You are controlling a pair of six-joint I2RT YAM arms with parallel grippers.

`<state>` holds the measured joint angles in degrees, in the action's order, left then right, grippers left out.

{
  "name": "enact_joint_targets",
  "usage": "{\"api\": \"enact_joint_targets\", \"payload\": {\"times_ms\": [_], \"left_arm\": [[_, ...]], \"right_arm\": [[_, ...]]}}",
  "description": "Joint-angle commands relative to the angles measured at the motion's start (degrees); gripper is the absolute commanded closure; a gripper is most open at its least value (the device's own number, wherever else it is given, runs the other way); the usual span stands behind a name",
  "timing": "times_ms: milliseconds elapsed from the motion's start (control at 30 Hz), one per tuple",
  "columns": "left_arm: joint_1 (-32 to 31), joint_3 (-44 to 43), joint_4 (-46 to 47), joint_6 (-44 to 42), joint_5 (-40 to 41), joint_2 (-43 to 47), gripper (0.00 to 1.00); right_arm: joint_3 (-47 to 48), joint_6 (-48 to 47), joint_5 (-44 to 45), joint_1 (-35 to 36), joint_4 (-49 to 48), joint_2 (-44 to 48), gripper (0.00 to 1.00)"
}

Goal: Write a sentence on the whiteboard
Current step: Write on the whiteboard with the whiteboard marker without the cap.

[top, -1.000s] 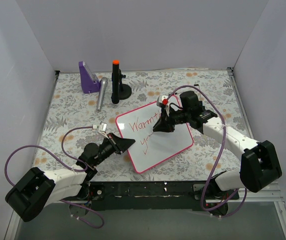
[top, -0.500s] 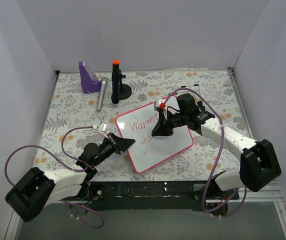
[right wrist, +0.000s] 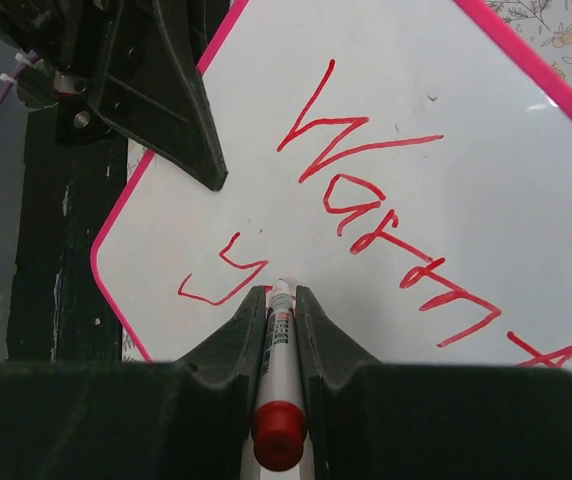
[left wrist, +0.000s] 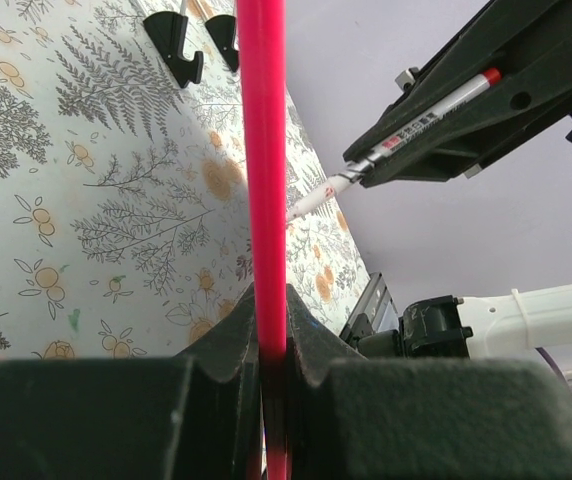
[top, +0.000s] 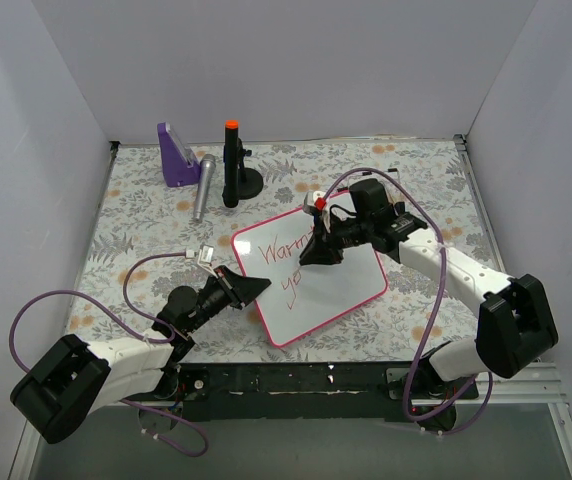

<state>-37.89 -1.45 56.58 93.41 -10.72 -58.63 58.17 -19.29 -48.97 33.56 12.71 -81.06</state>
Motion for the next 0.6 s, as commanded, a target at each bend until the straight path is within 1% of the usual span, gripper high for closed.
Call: {"api": "enact_joint_targets", "payload": {"times_ms": [0,167,267,433,567], "left_arm": [[-0.26,0.66,10.75,0.9,-0.88,2.03,1.0],[-0.26,1.01,9.61,0.73,-0.35,3.35,1.0],[-0.26,1.01,9.87,0.73,-0.18,3.35,1.0],[-0.26,0.93,10.75,0.99,-0.44,2.64,1.0],[-0.26,0.84,10.31,1.08,-0.53,3.08,1.0]], "right_arm": [[3.18,-0.31,-0.07,0.19,-0.06,0.02,0.99],[1.25,-0.31,-4.11,-3.5,-0.49,3.97,0.99],[-1.3,-0.31,-4.2,-5.26,-1.63,6.78,0.99],[-3.94,-0.31,-3.77,-5.79,-2.51,6.79,0.99],[-3.42,0.13,-3.06,-5.79,-2.52,4.69,0.99]]}}
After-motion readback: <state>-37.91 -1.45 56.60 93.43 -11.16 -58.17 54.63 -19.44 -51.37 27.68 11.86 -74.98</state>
